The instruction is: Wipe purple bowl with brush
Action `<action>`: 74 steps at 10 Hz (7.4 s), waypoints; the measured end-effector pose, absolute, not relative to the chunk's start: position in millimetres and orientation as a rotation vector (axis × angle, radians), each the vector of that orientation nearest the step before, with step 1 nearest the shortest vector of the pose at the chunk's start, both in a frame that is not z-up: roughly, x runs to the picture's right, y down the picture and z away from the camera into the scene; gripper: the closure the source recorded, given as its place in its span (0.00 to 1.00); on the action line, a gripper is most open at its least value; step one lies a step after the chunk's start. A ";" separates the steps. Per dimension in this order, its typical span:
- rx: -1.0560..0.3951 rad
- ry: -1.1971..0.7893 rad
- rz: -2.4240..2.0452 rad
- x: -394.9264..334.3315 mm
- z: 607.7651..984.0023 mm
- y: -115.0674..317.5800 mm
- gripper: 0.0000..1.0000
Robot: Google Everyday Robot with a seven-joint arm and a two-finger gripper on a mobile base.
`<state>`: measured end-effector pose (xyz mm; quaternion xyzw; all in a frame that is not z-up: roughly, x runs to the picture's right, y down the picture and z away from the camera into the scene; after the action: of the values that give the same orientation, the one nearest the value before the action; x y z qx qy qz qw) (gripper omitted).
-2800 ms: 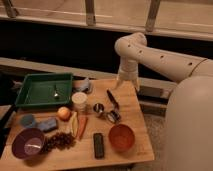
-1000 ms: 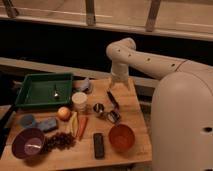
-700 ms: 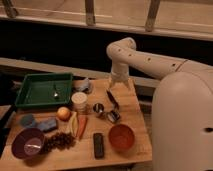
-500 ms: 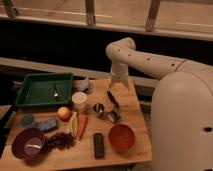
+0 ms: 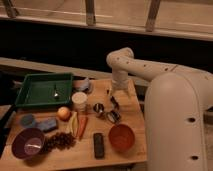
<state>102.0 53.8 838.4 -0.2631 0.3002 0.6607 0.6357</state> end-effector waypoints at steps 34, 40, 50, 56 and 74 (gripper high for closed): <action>-0.828 0.646 1.430 77.6 878.9 107.1 1.00; -0.721 0.615 1.478 90.1 869.2 77.0 1.00; -0.587 0.446 1.506 79.8 833.0 8.4 1.00; -0.563 0.236 1.427 13.7 784.3 11.1 1.00; -0.728 0.006 1.046 -130.9 726.9 47.1 1.00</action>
<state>-130.9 47.1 726.9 -0.3397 0.0026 0.4882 0.8039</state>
